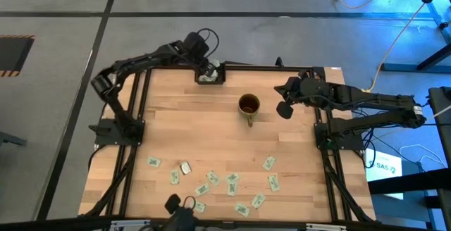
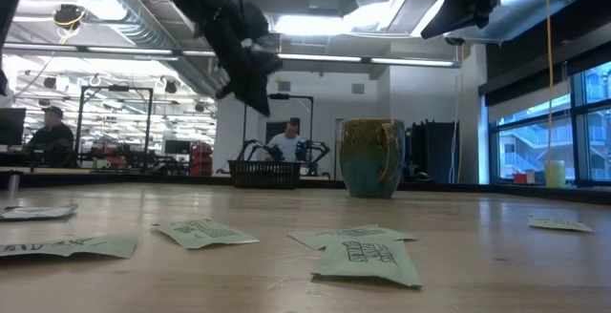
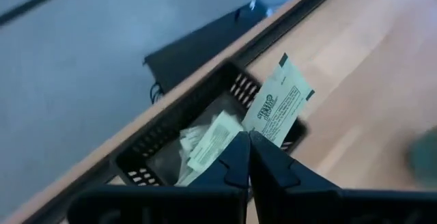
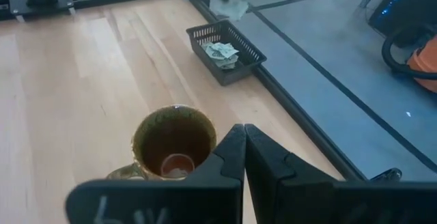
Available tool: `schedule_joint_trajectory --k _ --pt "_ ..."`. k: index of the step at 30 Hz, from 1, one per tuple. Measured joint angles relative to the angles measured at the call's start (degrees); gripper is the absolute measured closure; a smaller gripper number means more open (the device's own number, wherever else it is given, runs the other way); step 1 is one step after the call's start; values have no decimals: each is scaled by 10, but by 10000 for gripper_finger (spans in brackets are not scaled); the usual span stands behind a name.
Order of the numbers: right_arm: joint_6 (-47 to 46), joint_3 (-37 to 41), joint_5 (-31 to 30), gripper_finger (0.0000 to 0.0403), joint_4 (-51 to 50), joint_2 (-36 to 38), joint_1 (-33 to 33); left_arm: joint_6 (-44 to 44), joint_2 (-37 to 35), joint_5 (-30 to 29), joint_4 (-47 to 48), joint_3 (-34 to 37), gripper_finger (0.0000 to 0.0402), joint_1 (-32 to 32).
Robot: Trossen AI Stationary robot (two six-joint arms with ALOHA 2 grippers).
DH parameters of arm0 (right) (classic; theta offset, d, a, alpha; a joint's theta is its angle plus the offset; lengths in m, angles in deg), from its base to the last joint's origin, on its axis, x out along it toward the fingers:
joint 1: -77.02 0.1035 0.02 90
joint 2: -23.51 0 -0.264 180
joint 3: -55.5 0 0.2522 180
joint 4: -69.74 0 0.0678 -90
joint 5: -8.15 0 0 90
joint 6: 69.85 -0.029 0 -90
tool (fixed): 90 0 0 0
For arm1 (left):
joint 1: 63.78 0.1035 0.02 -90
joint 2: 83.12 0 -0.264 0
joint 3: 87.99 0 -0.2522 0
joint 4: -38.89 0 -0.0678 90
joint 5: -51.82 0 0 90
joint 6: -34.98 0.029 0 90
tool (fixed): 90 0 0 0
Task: Pick and place Stevia / Truvia into bins
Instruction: Put the stevia packet into the black container
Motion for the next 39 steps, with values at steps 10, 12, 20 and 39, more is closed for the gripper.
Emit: schedule_joint_trajectory --k 10,12,20,39 --pt "-9 0 0 389 -1 0 -6 -2 93 -3 -2 0 399 7" --pt "-10 0 0 389 0 0 -6 -1 100 -8 -2 0 399 7" --pt "-9 0 0 389 -1 0 -6 30 108 -18 -6 0 382 7" --pt "-7 0 0 389 -4 0 -6 248 -49 6 135 -45 323 -83"
